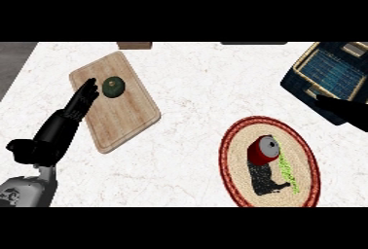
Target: Pick the can from the placemat and place it in the basket
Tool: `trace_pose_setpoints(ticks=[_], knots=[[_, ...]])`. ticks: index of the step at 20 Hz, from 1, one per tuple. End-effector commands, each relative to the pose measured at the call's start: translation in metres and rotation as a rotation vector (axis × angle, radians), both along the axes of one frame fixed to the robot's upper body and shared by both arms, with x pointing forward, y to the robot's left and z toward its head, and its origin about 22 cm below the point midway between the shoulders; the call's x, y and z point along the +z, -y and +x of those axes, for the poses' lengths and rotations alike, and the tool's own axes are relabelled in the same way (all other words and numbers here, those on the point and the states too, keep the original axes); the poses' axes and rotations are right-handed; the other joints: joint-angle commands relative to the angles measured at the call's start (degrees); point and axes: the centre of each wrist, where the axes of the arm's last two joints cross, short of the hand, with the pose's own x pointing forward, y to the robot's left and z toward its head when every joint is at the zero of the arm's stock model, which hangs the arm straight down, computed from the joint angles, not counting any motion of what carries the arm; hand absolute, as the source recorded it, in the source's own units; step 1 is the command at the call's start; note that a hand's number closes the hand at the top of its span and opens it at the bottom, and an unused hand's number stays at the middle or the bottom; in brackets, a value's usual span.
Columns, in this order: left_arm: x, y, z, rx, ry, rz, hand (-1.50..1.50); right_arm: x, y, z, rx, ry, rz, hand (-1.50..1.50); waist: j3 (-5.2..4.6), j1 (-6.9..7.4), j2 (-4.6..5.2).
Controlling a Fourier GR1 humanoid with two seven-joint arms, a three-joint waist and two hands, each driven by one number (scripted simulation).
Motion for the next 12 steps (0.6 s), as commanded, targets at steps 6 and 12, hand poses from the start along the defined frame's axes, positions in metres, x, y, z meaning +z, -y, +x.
trace_pose_setpoints(ticks=[6,12], knots=[[0.001,0.0,0.003,-0.014,-0.002,-0.011,0.0,-0.07,-0.019,0.017,-0.011,0.013,0.088,-1.5,0.02,0.5,0.11],[0.009,-0.002,-0.004,-0.012,-0.001,-0.002,0.0,-0.115,-0.003,0.025,-0.021,0.042,0.087,-1.5,0.02,0.35,0.05]])
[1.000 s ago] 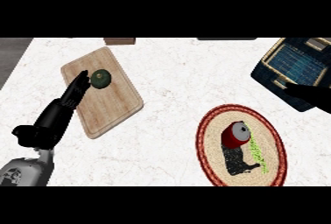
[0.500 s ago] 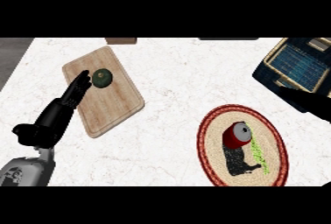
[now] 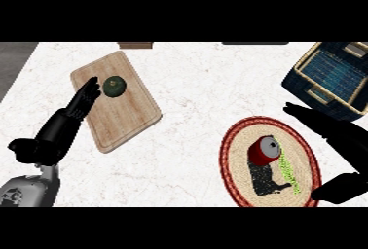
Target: Pick the can from the placemat and place it in the basket
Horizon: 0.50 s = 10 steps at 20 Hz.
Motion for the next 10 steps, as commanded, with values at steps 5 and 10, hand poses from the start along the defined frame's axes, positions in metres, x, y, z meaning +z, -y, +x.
trace_pose_setpoints(ticks=[5,10], knots=[[-0.011,0.009,0.008,-0.002,-0.01,-0.009,0.0,-0.055,-0.02,0.023,-0.001,0.04,-0.021,-1.5,-0.02,0.08,0.04],[-0.006,-0.007,0.007,-0.002,-0.003,-0.011,0.0,-0.039,-0.018,0.013,0.028,0.04,0.026,-1.5,-0.04,-0.19,-0.04]])
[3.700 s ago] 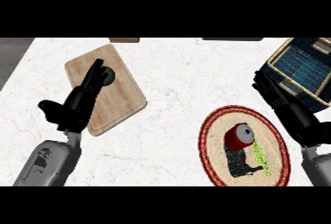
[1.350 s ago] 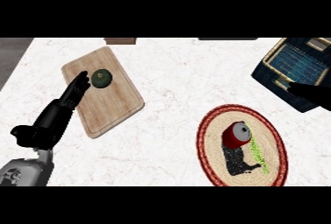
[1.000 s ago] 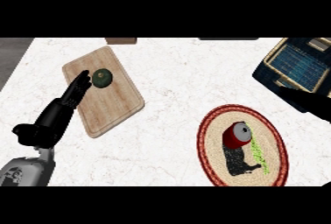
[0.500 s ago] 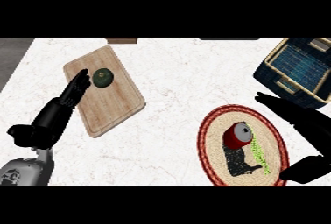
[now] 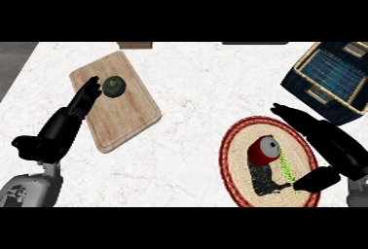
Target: Pick the can from the placemat and place it in the basket
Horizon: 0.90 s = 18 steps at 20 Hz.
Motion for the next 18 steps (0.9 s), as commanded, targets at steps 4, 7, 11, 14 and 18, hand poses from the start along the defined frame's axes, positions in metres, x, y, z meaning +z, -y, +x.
trace_pose_setpoints(ticks=[4,7,11,14,18], knots=[[0.009,-0.002,0.0,-0.009,0.005,0.014,0.0,0.017,0.001,0.014,0.048,0.01,0.071,-1.5,-0.02,-0.02,-0.03],[-0.001,-0.008,-0.026,-0.013,-0.017,0.008,0.0,-0.016,-0.008,-0.019,0.046,-0.004,0.043,-1.5,-0.02,-0.04,-0.09],[0.015,0.008,-0.014,0.002,-0.003,0.013,0.0,0.011,-0.01,-0.009,0.035,-0.011,0.0,-1.5,-0.02,-0.01,-0.07],[-0.002,0.001,-0.002,-0.003,0.003,0.013,0.0,-0.003,-0.02,0.002,0.015,-0.01,-0.019,-1.5,-0.02,-0.06,-0.02],[-0.006,-0.002,0.0,-0.007,-0.004,-0.004,0.0,-0.015,-0.028,0.001,0.028,-0.017,-0.081,-1.5,-0.02,-0.05,-0.02]])
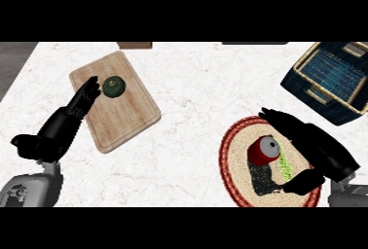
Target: Pick the can from the placemat and place it in the basket
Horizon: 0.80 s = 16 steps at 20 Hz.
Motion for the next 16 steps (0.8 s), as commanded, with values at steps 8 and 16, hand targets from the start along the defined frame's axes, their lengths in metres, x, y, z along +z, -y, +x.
trace_pose_setpoints(ticks=[8,16], knots=[[0.004,-0.012,-0.011,0.003,0.009,0.009,0.0,-0.039,-0.02,0.016,-0.017,-0.023,-0.053,-1.5,0.01,0.19,-0.01],[0.004,0.005,-0.014,0.005,0.009,-0.006,0.0,-0.051,-0.019,0.011,-0.034,-0.05,-0.12,-1.5,0.01,0.21,-0.04]])
